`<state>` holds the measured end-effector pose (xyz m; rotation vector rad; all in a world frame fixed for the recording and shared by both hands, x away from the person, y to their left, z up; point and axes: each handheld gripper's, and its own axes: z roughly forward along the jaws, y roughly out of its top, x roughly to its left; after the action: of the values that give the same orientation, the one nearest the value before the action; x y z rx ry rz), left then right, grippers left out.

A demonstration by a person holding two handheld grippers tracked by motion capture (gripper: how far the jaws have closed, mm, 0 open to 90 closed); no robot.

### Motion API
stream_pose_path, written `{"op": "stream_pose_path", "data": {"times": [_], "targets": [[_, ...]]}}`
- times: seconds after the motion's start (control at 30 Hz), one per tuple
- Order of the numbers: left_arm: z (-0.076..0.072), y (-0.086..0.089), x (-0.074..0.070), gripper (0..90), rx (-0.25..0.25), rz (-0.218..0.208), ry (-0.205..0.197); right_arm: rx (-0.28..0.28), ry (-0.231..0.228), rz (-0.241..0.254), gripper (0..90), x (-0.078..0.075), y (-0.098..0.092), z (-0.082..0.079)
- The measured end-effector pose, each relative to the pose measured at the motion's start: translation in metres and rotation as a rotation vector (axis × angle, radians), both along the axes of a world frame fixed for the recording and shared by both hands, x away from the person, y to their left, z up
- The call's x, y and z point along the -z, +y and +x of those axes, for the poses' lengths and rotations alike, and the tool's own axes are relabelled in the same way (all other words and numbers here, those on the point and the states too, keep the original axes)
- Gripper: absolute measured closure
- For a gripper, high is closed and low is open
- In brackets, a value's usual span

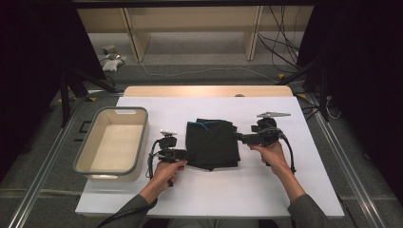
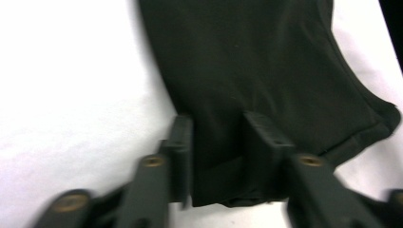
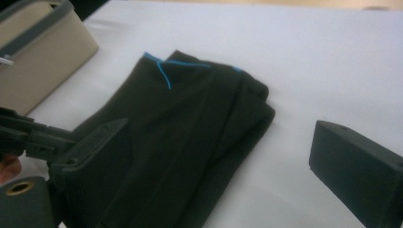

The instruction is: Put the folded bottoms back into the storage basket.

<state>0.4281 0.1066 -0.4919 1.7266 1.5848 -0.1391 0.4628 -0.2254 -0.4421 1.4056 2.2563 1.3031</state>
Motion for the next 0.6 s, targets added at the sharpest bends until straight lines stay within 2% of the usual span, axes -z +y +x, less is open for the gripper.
{"op": "stream_pose_path", "data": {"times": [0.07,0.17,0.27,0.3,0.33,0.4,0.53,0.6], "targets": [[0.0,0.0,0.001,77.7,-0.005,-0.009,0.0,-0.001,0.031,-0.011,8.0,0.003,0.003,0.005],[-0.002,0.0,-0.003,82.2,0.012,0.001,-0.022,0.002,0.072,-0.005,8.1,0.006,0.007,0.016],[-0.001,0.001,-0.004,83.5,0.019,-0.007,-0.022,0.003,0.116,-0.008,8.3,0.01,0.013,0.026],[-0.001,0.001,-0.004,83.6,0.019,-0.007,-0.022,0.003,0.116,-0.008,8.3,0.01,0.013,0.026],[0.0,0.003,-0.003,83.7,0.017,-0.024,-0.018,0.001,0.138,-0.039,8.3,0.012,0.019,0.033],[0.0,0.003,-0.003,83.9,0.018,-0.03,-0.017,0.002,0.155,-0.072,8.2,0.013,0.024,0.04],[0.0,0.005,-0.005,84.0,0.022,-0.041,-0.02,0.01,0.176,-0.084,8.2,0.017,0.03,0.05],[0.0,0.005,-0.004,84.1,0.023,-0.043,-0.021,0.019,0.201,-0.095,8.2,0.022,0.036,0.058]]}}
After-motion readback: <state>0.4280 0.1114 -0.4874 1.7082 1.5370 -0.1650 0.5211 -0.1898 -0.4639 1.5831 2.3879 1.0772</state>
